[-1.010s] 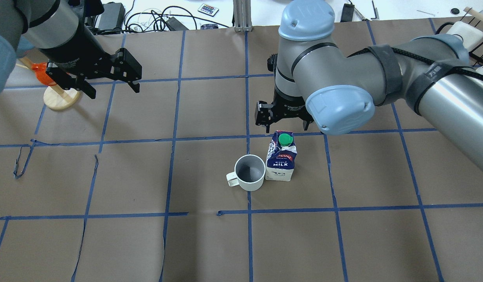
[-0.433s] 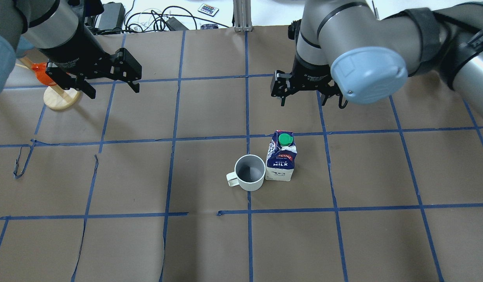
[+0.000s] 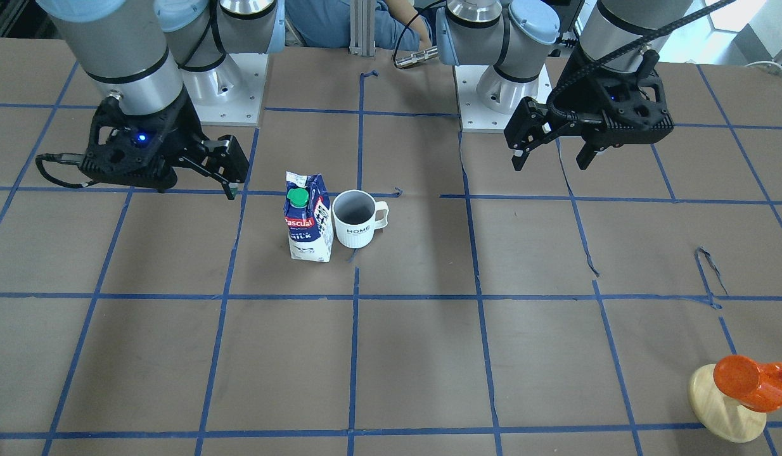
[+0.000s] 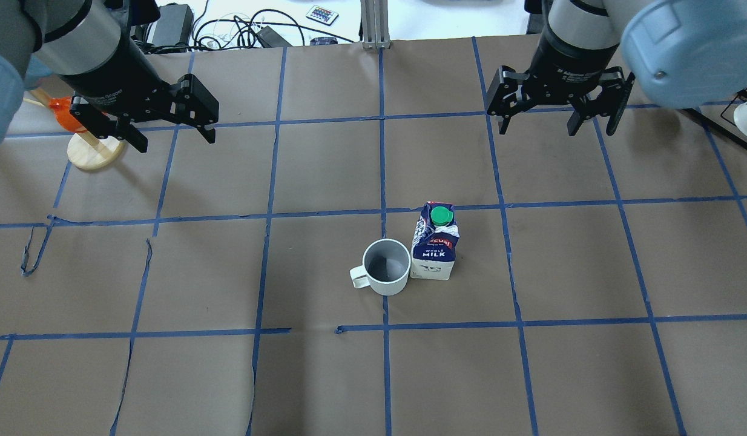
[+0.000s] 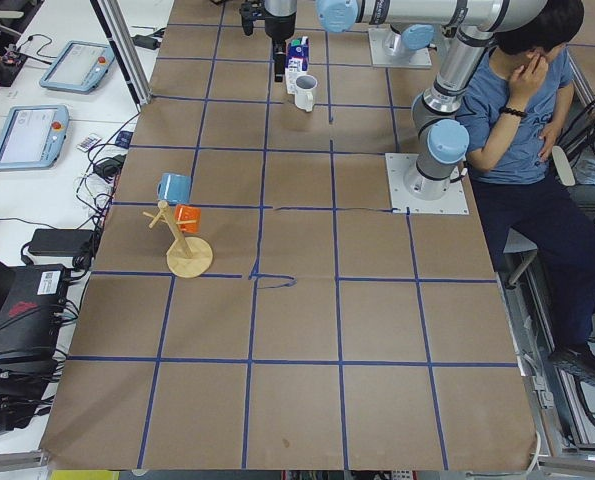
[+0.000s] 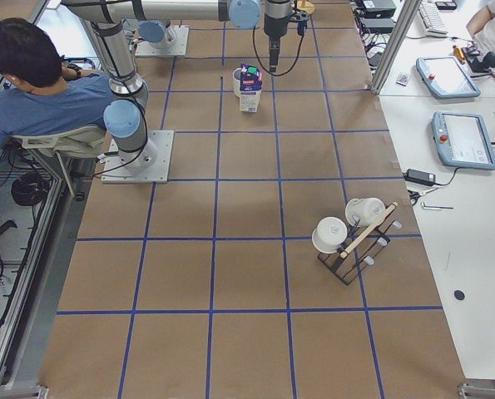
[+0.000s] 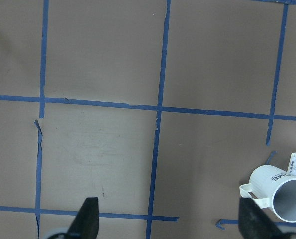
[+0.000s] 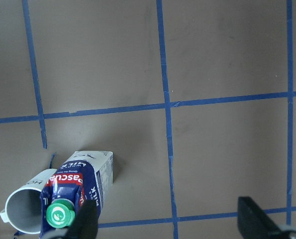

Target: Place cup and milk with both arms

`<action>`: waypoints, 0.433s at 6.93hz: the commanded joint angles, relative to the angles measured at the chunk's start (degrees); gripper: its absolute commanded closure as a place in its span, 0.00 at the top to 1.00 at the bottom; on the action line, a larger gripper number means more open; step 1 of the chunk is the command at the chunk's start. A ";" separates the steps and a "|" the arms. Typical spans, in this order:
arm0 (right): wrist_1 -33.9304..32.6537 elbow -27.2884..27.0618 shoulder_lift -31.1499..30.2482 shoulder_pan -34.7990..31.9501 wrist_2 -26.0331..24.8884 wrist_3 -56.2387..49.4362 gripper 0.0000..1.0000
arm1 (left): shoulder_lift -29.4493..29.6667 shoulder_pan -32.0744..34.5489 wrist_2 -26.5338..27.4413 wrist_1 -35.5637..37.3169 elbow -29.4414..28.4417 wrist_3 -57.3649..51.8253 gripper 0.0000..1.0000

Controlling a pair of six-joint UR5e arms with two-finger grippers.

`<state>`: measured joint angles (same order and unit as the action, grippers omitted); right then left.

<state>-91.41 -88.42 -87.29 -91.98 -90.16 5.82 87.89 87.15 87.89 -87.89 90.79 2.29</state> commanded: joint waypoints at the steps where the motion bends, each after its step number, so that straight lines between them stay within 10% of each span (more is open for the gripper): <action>1: 2.28 -0.26 -0.95 0.66 0.25 -1.69 1.00 | 0.00 -0.05 0.00 0.00 0.00 0.00 1.00; 3: 4.73 -0.09 -1.82 0.84 -0.10 -1.69 1.00 | 0.00 0.04 0.00 0.00 0.00 0.00 1.00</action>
<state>-88.27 -88.53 -88.48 -91.26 -90.13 4.19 87.89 87.15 87.89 -87.89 90.79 2.29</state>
